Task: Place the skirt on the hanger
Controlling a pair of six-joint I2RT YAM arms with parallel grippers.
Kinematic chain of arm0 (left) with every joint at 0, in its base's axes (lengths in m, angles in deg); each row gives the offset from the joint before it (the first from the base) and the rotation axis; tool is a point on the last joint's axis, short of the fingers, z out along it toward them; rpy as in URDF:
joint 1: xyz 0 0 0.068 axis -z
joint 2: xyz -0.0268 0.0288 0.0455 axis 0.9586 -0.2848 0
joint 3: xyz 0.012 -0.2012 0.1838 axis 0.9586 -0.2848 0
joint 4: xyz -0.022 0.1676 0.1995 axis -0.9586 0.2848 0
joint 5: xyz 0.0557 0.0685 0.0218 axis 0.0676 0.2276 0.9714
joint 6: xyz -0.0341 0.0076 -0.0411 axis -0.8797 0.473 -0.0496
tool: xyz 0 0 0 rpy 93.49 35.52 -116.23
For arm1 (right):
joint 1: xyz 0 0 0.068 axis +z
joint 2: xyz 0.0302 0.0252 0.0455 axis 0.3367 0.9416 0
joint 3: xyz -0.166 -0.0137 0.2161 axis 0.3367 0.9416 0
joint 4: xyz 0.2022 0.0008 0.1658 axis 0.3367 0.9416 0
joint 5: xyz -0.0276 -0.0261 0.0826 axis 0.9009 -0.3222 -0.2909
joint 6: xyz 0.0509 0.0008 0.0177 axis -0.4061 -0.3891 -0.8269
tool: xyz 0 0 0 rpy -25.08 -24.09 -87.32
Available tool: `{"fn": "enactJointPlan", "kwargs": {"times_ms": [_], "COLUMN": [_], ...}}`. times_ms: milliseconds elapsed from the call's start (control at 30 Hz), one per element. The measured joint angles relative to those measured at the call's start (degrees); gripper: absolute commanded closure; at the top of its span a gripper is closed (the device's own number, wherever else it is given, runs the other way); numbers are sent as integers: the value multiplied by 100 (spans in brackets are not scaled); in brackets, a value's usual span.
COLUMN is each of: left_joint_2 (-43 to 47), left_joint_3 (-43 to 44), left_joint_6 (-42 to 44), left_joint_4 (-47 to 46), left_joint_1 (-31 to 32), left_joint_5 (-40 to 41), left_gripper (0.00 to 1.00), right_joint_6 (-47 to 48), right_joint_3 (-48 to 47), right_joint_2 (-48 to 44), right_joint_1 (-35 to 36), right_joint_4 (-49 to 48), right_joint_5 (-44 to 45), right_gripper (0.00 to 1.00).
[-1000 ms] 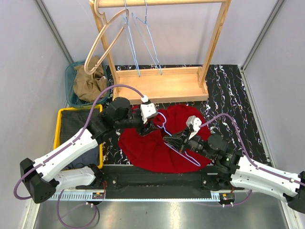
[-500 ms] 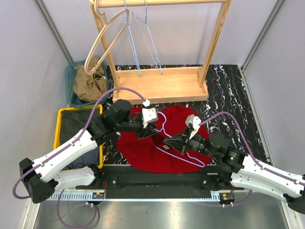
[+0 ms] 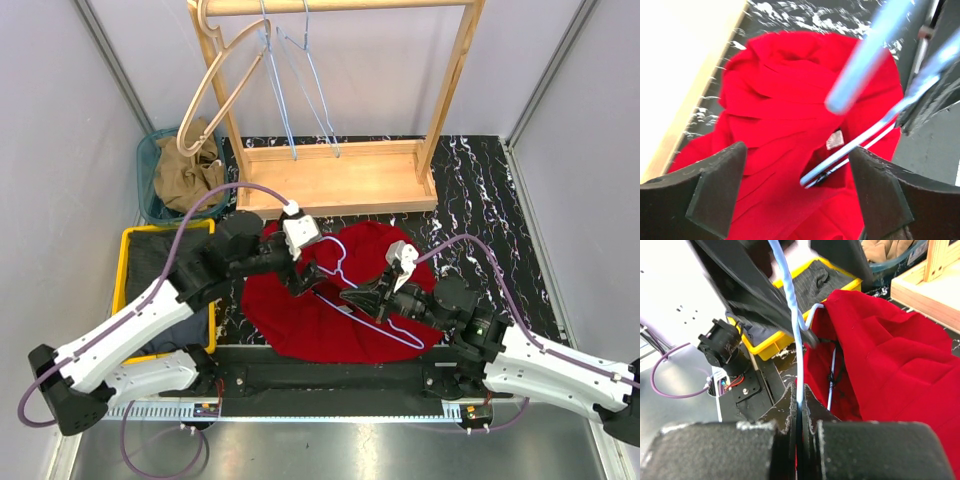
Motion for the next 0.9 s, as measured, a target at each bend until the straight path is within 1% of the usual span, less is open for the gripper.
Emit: {"fn": "enactJointPlan", "kwargs": {"times_ms": [233, 333, 467, 533, 600, 733, 767, 833, 867, 900], "left_joint_2": [761, 986, 1027, 940, 802, 726, 726, 723, 717, 704], "left_joint_3": [0, 0, 0, -11, -83, -409, -474, -557, -579, -599], "left_joint_6": [2, -127, -597, -887, -1250, -1773, -1878, -2035, -2096, -2157], "left_joint_4": [98, 267, 492, 610, 638, 656, 669, 675, 673, 667], "left_joint_1": [0, 0, 0, 0, 0, 0, 0, 0, 0, 0], "left_joint_5": [612, 1049, 1484, 1480, 1364, 1246, 1246, 1252, 1266, 1281], "left_gripper": [4, 3, 4, 7, 7, 18, 25, 31, 38, 42], "right_joint_6": [0, 0, 0, 0, 0, 0, 0, 0, 0, 0], "right_joint_3": [70, 79, 79, 79, 79, 79, 79, 79, 79, 79], "right_joint_2": [111, 127, 173, 205, 275, 422, 457, 505, 520, 529], "right_joint_1": [0, 0, 0, 0, 0, 0, 2, 2, 2, 2], "right_joint_4": [-149, -181, -269, -278, -297, -332, -350, -376, -382, -387], "right_joint_5": [0, 7, 52, 111, 138, 168, 192, 249, 260, 262], "right_gripper": [100, 100, 100, 100, 100, 100, 100, 100, 100, 100]}}
